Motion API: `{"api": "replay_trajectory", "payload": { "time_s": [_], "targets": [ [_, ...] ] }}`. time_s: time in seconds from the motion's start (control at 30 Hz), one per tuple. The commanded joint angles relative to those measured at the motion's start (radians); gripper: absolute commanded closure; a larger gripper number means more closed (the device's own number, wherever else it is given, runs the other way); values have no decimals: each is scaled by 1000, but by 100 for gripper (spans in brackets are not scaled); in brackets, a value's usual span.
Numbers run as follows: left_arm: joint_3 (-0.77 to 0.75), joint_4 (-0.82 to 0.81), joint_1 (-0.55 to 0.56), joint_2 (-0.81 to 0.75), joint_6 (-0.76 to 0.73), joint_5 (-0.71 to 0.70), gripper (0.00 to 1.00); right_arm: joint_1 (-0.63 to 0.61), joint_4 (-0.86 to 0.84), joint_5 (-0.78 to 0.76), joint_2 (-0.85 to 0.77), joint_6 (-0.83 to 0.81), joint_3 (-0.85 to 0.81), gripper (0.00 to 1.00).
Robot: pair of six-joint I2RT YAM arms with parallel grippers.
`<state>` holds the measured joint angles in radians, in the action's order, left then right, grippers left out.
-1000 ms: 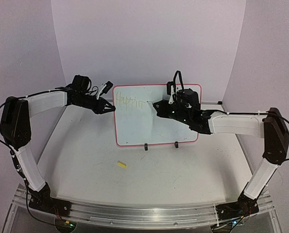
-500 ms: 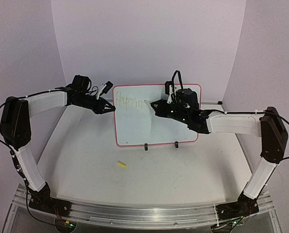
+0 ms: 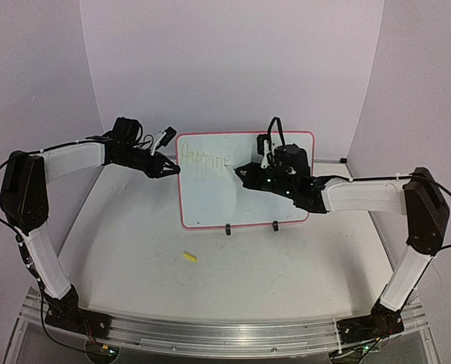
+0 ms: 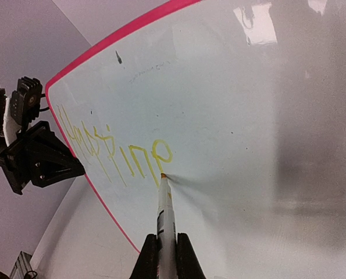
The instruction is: Write a sentence on the whiteboard
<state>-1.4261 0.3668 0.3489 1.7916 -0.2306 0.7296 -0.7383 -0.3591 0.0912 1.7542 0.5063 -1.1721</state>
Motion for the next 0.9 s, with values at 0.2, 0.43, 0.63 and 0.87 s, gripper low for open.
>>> {"api": "replay_trajectory", "payload": {
  "time_s": [0.2, 0.43, 0.63, 0.87],
  "targets": [
    [-7, 4, 24, -32, -40, -22, 100, 13, 0, -114, -60, 4, 40, 100],
    [-6, 4, 24, -32, -41, -24, 100, 13, -53, -54, -104, -23, 70, 100],
    [-7, 6, 25, -29, -42, -25, 100, 14, -87, -37, -143, -32, 88, 100],
    [-7, 6, 26, -27, -42, -25, 100, 30, -87, -44, -119, -29, 59, 100]
  ]
}}
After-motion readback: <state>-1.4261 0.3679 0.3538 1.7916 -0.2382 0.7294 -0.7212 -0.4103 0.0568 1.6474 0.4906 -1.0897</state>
